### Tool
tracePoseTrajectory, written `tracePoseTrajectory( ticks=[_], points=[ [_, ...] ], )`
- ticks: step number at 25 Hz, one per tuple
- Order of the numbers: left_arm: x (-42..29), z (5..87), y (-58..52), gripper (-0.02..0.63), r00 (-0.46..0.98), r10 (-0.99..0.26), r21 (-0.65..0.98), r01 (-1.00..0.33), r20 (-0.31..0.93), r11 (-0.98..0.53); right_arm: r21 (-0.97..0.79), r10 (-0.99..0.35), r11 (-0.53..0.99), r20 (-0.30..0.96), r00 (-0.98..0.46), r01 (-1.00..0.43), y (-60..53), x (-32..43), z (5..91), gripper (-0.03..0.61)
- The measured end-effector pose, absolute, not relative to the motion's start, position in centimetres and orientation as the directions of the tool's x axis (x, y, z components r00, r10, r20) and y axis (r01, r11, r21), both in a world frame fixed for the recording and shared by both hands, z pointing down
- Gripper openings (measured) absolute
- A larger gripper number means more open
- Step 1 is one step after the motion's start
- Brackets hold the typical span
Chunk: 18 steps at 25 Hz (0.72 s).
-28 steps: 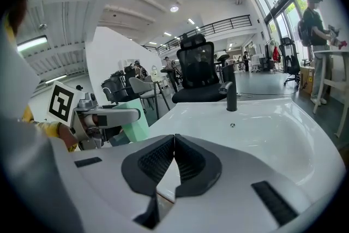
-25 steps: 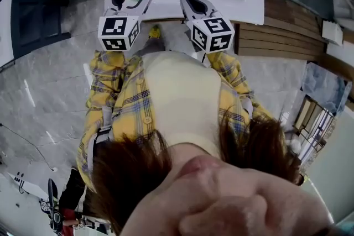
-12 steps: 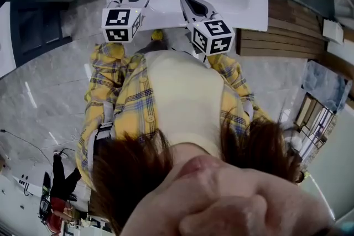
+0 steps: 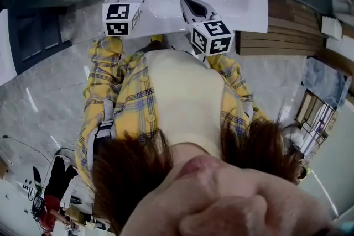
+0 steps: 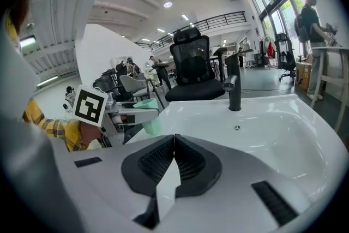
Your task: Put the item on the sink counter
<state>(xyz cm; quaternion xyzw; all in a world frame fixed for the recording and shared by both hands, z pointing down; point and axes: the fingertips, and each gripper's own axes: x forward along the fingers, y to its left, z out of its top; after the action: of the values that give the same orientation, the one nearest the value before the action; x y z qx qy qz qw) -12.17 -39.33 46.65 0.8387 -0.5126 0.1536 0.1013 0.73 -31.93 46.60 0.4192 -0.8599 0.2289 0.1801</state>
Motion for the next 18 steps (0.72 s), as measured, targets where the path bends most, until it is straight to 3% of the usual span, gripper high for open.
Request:
tracePoseTrajectory(
  ticks=[18],
  points=[
    [-13.5, 48.3, -43.2, 0.336, 0.399, -0.848, -0.064, -0.893, 0.348, -0.446, -0.249, -0.638, 0.526, 0.516, -0.571, -0.813, -32.7, -0.2, 47.4, 0.014]
  ],
)
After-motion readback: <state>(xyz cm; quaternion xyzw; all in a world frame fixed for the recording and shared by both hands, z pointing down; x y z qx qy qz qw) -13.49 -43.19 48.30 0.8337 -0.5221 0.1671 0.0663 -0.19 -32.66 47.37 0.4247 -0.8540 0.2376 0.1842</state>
